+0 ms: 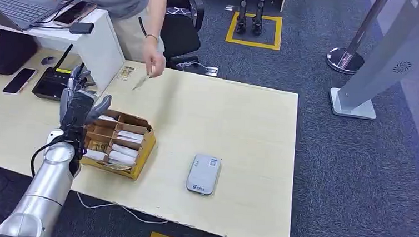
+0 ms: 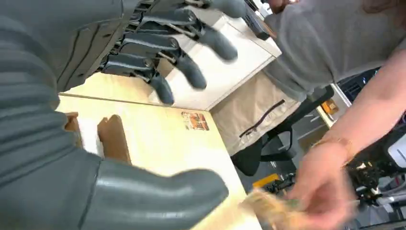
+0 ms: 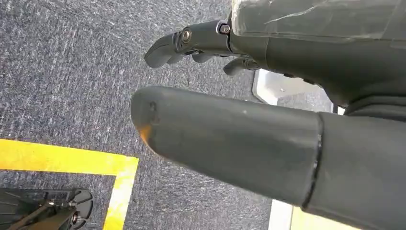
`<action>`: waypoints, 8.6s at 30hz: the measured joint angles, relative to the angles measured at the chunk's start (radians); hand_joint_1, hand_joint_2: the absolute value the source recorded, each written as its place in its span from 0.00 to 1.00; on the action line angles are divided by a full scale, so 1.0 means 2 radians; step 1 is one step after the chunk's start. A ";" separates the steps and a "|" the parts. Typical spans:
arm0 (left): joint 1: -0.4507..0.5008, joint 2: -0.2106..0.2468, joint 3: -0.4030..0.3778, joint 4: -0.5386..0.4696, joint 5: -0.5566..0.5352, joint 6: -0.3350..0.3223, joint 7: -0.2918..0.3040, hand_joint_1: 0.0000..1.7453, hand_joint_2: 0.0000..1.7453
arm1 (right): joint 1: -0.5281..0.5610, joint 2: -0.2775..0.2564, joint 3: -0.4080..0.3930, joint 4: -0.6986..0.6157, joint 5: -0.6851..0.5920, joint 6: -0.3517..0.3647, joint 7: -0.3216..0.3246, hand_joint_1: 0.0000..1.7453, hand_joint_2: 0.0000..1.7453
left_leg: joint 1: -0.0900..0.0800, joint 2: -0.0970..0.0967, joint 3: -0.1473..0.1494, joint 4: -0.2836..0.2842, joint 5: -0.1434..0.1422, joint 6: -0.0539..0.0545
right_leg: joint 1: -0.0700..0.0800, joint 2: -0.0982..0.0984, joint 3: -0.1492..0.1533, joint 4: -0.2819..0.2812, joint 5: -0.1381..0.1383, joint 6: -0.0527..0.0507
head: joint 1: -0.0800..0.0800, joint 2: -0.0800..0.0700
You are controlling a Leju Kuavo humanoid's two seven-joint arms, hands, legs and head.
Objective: Pass the card to the sensor for recognition and then transmit it.
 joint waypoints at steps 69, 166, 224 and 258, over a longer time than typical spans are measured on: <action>0.242 0.123 -0.046 -0.220 -0.484 -0.122 0.193 0.00 1.00 | 0.017 0.000 -0.010 0.003 -0.082 -0.009 -0.017 0.00 0.00 | 0.000 0.000 0.000 0.000 -0.001 0.001 | 0.000 0.000 0.000 0.000 -0.001 0.000 | 0.000 0.000; 0.225 0.096 -0.187 -0.243 -0.612 -0.072 0.259 1.00 1.00 | 0.017 0.000 0.000 0.005 -0.081 -0.013 -0.017 0.00 0.00 | 0.000 0.000 0.000 0.000 -0.001 0.001 | 0.000 0.000 0.000 0.000 -0.001 0.000 | 0.000 0.000; -0.124 0.170 -0.188 -0.064 -0.684 -0.052 0.243 1.00 1.00 | -0.008 0.001 0.000 0.001 0.052 0.009 0.019 0.00 0.00 | 0.000 0.000 0.000 0.000 0.001 0.000 | 0.000 0.000 0.000 0.000 0.001 0.000 | 0.000 0.000; -0.144 0.140 -0.195 0.009 -0.471 0.016 0.191 0.00 1.00 | -0.008 0.004 0.000 0.000 0.038 0.009 0.015 0.00 0.00 | 0.000 0.000 0.000 0.000 0.001 0.000 | 0.000 0.001 -0.001 0.000 0.001 0.000 | 0.000 0.000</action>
